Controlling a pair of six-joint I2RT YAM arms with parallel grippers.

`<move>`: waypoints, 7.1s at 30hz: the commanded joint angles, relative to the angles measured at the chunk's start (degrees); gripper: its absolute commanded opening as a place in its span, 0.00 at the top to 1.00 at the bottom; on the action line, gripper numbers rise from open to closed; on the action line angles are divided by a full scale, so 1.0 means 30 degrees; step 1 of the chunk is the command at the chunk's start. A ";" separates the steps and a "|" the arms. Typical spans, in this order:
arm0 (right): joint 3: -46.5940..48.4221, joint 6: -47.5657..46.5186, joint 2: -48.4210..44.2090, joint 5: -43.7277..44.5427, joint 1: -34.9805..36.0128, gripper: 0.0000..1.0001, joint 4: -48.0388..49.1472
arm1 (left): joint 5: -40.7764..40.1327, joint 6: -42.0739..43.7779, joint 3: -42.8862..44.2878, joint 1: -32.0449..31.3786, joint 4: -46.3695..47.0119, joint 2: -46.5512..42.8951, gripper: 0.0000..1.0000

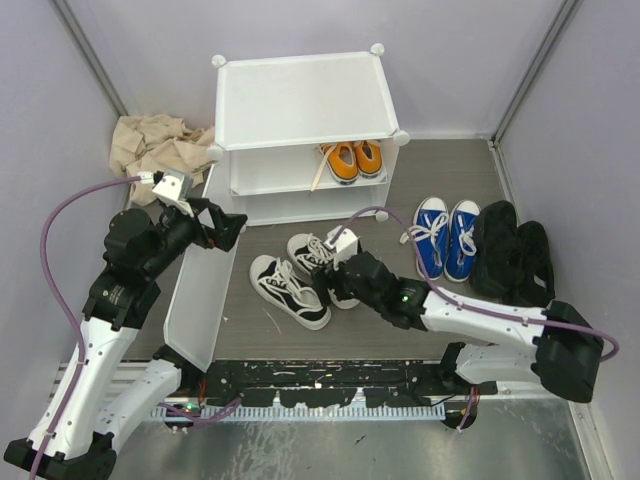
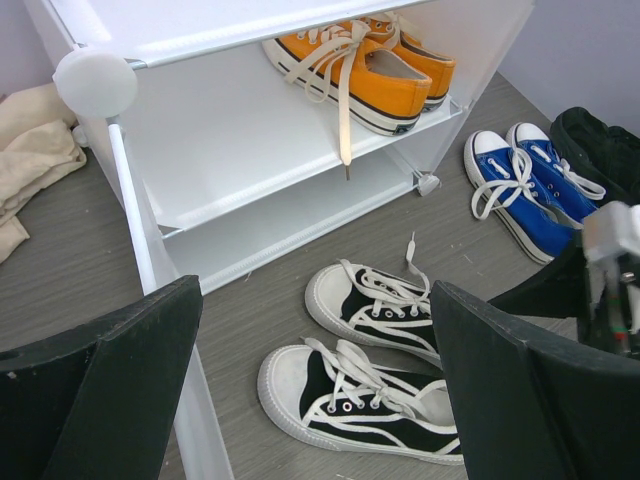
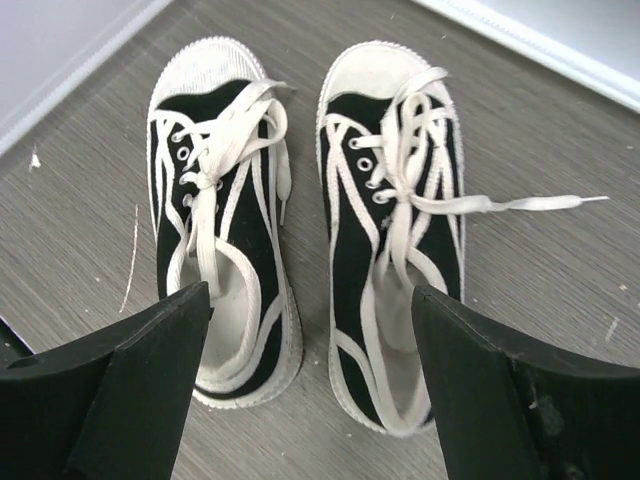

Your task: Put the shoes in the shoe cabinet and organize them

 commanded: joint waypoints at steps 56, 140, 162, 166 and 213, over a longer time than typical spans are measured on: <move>1.7878 -0.0599 0.7862 -0.0468 -0.3004 0.99 -0.6460 | -0.0882 -0.1141 0.0734 0.0067 -0.4698 -0.1964 0.02; 1.3350 -0.1797 1.0222 0.2413 -0.5820 0.99 0.4845 | -0.1461 -0.0595 -0.0249 0.0059 -0.4525 -0.1803 0.02; 1.3179 -0.3291 1.3317 0.4218 -0.5676 0.63 0.9771 | -0.1710 -0.0515 -0.0196 0.0051 -0.4765 -0.2014 0.02; 1.1367 -0.3770 1.1111 0.3603 -0.5244 0.43 0.9831 | -0.1739 -0.0490 -0.0198 0.0061 -0.4766 -0.2039 0.02; 1.4956 -0.6734 1.3999 0.5591 -0.1837 0.99 1.3689 | -0.1603 -0.0574 -0.0298 0.0040 -0.4488 -0.2154 0.02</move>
